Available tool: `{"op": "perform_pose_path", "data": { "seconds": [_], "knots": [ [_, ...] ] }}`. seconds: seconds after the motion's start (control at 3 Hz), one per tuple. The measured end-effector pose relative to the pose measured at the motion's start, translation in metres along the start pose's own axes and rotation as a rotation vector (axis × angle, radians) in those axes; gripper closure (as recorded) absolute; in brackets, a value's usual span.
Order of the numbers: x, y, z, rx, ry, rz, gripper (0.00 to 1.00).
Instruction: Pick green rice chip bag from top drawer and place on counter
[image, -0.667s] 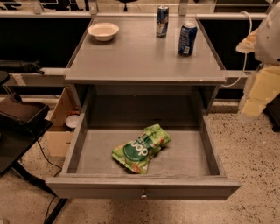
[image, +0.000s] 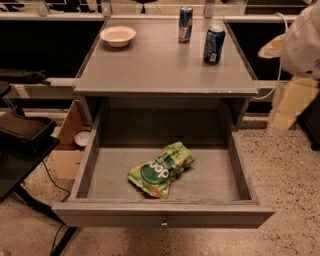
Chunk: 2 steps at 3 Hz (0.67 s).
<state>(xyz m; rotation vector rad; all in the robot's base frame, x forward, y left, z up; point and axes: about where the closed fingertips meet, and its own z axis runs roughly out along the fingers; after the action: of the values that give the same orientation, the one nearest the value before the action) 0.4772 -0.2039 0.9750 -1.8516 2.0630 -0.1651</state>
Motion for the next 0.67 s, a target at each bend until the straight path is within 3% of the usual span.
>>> {"op": "perform_pose_path", "data": {
  "seconds": [0.33,0.67],
  "knots": [
    [-0.009,-0.016,0.035,0.012,-0.019,-0.181,0.00],
    [-0.021,-0.012,0.080,-0.027,-0.078,-0.357,0.00]
  ]
}}
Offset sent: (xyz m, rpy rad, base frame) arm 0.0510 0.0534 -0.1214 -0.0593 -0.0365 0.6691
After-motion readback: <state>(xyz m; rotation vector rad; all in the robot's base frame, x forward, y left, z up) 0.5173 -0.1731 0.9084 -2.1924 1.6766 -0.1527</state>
